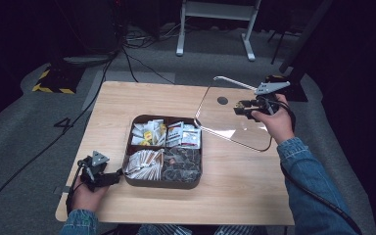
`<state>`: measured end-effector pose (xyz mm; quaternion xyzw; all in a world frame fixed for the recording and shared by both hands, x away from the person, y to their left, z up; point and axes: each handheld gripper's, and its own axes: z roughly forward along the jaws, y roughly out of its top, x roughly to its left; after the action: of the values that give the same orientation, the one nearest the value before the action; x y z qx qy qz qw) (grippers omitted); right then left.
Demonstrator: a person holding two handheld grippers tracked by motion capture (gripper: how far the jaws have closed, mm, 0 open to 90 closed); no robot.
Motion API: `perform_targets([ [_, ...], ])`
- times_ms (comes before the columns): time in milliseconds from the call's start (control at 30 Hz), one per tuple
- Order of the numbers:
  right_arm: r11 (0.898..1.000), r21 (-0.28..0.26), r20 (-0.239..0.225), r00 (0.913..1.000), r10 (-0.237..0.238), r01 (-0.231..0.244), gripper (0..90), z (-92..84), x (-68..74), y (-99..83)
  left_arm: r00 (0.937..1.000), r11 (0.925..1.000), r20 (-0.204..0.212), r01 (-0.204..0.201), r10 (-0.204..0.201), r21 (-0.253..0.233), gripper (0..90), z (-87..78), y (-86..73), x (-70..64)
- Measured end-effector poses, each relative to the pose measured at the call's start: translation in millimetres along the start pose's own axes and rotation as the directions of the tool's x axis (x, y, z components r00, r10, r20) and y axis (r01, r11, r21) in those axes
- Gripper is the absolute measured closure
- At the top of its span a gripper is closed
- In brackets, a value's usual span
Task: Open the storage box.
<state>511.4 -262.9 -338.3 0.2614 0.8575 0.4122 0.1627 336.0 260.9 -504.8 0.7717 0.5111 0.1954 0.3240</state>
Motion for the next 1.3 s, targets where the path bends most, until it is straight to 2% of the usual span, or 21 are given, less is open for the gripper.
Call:
perform_targets([
  [100, 1.0, 0.011, 0.014, 0.9997, -0.018, 0.018, 58.5, -3.7, -12.3, -7.8, 1.0, 1.0, -0.001, 0.001, -0.001, 0.0, 22.8, -0.2, -0.2, -0.2],
  [200, 1.0, 0.024, 0.022, 0.9996, -0.019, 0.019, 58.5, -5.8, -17.8, -12.5, 1.0, 1.0, -0.001, 0.0, 0.0, 0.0, 22.8, -0.3, -0.3, -0.2],
  [367, 0.999, 0.032, 0.041, 0.9991, 0.015, -0.016, 58.5, -8.8, -31.1, -25.8, 1.0, 1.0, -0.006, 0.005, -0.005, 0.0, 22.8, -0.8, -0.8, -0.8],
  [500, 0.997, 0.059, 0.049, 0.9981, 0.039, -0.041, 58.5, -6.0, -40.5, -39.5, 1.0, 1.0, -0.007, 0.006, -0.006, 0.0, 22.8, -0.9, -1.0, -0.9],
  [800, 0.996, 0.072, 0.052, 0.9971, 0.056, -0.059, 58.5, 6.1, -47.0, -58.8, 1.0, 1.0, -0.006, 0.006, -0.006, 0.0, 22.7, -0.9, -1.0, -0.9],
  [967, 0.996, 0.081, 0.063, 0.9972, 0.041, -0.046, 58.5, 17.1, -47.2, -69.1, 1.0, 1.0, -0.007, 0.007, -0.007, 0.0, 22.7, -0.9, -1.0, -0.9],
  [1133, 0.995, 0.081, 0.065, 0.9961, 0.061, -0.066, 58.5, 26.8, -48.4, -79.7, 1.0, 1.0, -0.006, 0.006, -0.006, 0.0, 22.8, -0.9, -1.0, -0.8],
  [1300, 0.99, 0.109, 0.062, 0.9944, 0.086, -0.092, 58.5, 40.4, -48.6, -93.5, 1.0, 1.0, -0.006, 0.006, -0.006, 0.0, 22.8, -0.9, -1.0, -0.8],
])
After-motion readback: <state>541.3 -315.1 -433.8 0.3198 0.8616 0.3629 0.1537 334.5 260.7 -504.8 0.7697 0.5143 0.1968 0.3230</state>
